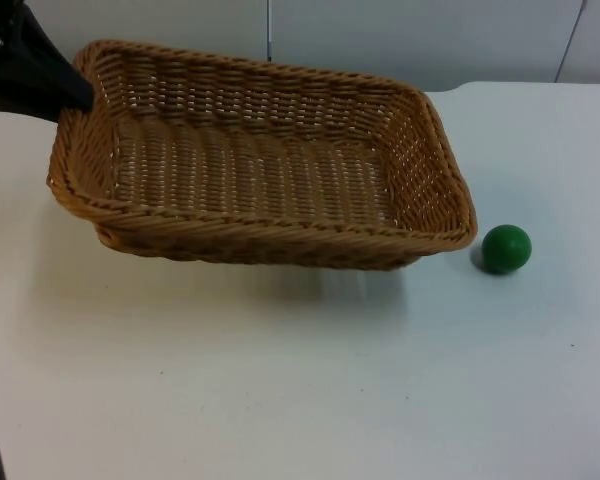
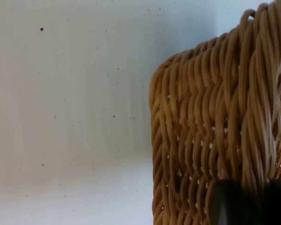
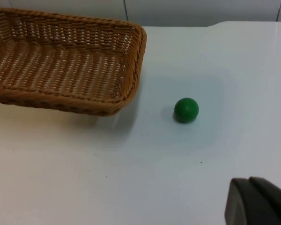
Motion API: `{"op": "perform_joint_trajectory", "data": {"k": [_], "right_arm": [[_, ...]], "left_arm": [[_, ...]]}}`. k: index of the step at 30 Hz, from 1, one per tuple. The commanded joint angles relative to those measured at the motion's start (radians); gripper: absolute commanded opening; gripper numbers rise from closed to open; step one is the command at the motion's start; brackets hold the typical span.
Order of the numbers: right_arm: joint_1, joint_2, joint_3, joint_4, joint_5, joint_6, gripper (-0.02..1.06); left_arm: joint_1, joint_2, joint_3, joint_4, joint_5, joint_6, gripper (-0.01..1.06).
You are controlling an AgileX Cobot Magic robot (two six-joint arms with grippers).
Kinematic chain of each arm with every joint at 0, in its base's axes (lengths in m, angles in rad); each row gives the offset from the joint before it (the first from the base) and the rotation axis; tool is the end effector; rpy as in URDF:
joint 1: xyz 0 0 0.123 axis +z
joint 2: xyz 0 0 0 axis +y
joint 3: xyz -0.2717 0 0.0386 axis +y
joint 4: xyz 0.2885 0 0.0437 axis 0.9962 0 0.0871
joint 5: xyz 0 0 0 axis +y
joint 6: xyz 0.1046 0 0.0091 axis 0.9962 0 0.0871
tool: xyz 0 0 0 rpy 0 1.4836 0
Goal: Pick up the basket with the left hand and place the ball into the basket with the right hand.
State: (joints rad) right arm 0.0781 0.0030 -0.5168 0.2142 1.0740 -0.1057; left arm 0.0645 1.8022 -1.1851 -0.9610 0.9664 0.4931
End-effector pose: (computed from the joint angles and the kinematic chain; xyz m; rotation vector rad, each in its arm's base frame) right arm 0.0488 0.0235 0.2961 -0.1999 2.0237 0.2387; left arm 0.3907 -0.0458 0.1745 -0.1566 2.6556 -1.0572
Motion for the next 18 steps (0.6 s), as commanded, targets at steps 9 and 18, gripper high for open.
{"op": "perform_joint_trajectory", "data": {"k": [9,18], "right_arm": [[0.002,-0.003,0.005,0.0,-0.007,0.002,0.0],[0.002,-0.003,0.005,0.0,-0.007,0.002,0.0]], "left_arm": [[0.001,-0.016,0.001,-0.051,0.016,0.002,0.0],[0.001,-0.016,0.001,-0.051,0.016,0.002,0.0]]}}
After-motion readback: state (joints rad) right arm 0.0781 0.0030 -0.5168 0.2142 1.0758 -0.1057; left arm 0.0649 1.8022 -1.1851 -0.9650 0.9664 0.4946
